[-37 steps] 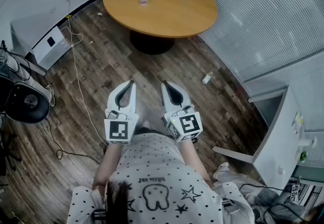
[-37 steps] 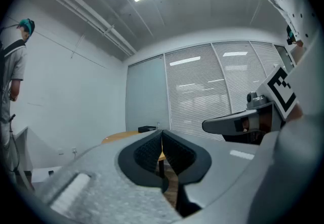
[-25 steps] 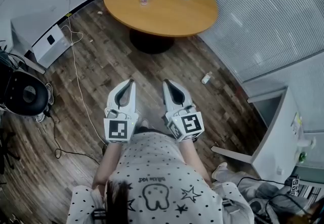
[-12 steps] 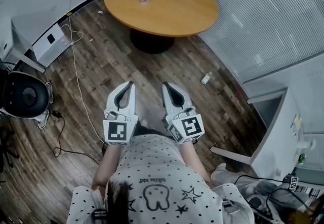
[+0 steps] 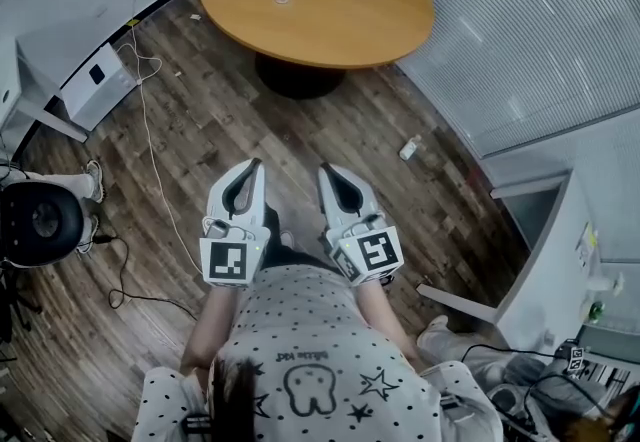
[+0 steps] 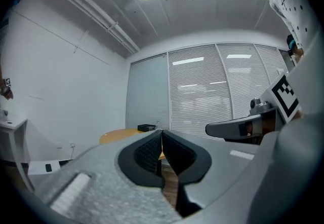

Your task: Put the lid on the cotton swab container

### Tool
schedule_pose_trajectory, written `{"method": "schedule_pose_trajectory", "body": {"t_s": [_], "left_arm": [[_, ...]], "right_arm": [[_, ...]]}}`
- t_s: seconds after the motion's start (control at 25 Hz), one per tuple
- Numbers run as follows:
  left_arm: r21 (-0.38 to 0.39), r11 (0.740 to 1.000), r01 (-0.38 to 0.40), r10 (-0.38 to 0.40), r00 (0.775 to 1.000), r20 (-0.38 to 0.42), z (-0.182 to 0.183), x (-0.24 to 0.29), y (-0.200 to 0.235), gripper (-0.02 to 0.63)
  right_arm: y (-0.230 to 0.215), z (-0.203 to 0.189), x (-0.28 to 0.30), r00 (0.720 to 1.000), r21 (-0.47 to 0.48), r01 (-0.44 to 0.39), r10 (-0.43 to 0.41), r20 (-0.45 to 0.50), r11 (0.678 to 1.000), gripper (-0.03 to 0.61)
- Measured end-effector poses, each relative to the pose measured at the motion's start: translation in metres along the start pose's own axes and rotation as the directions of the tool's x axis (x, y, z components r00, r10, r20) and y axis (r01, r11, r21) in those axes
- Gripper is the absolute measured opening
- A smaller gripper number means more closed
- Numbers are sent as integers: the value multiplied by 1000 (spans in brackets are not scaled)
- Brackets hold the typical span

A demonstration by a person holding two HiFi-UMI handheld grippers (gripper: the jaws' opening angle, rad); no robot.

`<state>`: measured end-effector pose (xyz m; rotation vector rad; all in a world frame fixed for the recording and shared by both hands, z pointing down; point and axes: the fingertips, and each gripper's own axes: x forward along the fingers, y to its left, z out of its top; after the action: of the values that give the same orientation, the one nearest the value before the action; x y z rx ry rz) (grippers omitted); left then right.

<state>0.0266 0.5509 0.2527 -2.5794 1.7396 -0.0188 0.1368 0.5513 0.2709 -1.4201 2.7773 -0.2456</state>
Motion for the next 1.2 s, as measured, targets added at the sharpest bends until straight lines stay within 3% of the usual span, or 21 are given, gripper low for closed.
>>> {"method": "schedule_pose_trajectory", "body": {"t_s": [0.28, 0.76, 1.2], "left_arm": [[3, 1000, 3, -3, 1000, -12, -9, 47, 39, 11], [-9, 999, 52, -52, 998, 19, 12, 135, 139, 11], [22, 998, 65, -65, 998, 0, -6, 166, 187, 11]], "right_arm": [[-16, -3, 54, 1000, 11, 4, -4, -28, 1000, 4], [-31, 27, 179, 999, -11, 47, -47, -14, 999, 5], [-34, 34, 226, 997, -20, 75, -75, 6, 997, 5]]}}
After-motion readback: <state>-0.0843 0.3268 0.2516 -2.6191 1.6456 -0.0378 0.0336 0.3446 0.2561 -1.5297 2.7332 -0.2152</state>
